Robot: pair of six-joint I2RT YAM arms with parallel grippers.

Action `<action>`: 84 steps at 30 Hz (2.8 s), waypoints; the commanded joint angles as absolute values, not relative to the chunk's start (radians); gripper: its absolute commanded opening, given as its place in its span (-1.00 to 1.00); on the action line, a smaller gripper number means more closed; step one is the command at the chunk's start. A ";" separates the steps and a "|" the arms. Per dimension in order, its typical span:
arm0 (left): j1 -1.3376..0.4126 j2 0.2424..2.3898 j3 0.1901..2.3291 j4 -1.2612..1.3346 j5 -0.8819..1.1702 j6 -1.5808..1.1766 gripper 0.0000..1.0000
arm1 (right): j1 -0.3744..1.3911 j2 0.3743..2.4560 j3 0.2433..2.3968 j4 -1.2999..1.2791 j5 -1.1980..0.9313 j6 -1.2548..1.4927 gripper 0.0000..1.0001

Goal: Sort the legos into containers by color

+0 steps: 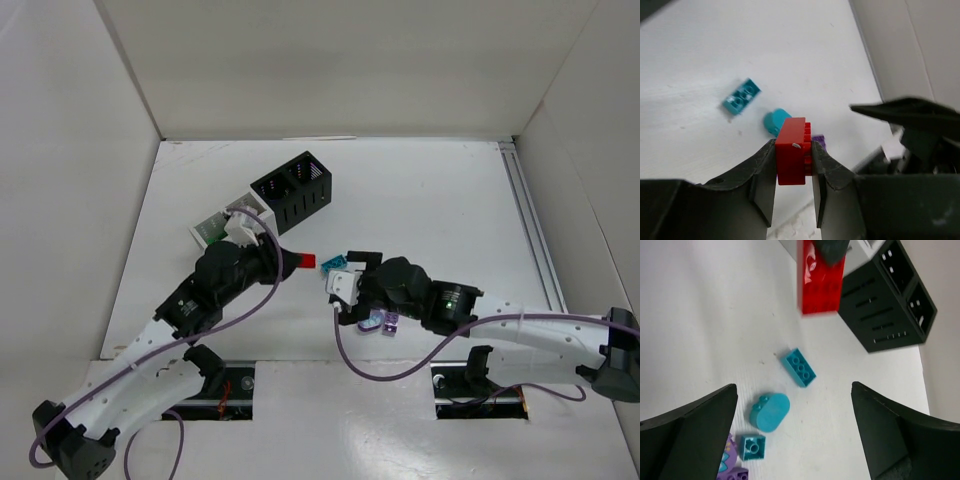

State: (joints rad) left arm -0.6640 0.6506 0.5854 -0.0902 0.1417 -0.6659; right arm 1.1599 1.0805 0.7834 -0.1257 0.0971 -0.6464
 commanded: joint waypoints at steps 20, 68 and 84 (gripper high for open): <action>-0.299 1.209 1.002 -0.196 -0.367 -0.589 -1.00 | 1.094 0.956 0.741 -0.388 0.468 -0.322 1.00; -0.319 0.814 0.724 -0.054 -0.114 -0.554 1.00 | 0.660 1.787 1.086 -0.140 -0.604 -1.029 0.92; -0.319 0.815 0.724 -0.044 -0.086 -0.543 1.00 | 0.598 1.896 1.117 -0.178 -0.718 -1.017 -0.10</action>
State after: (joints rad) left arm -0.3141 0.8410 0.7277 -0.0937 -0.1135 -0.5465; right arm 0.6285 1.8843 1.1084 -0.1646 -0.6323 -1.0019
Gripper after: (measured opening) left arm 0.997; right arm 0.469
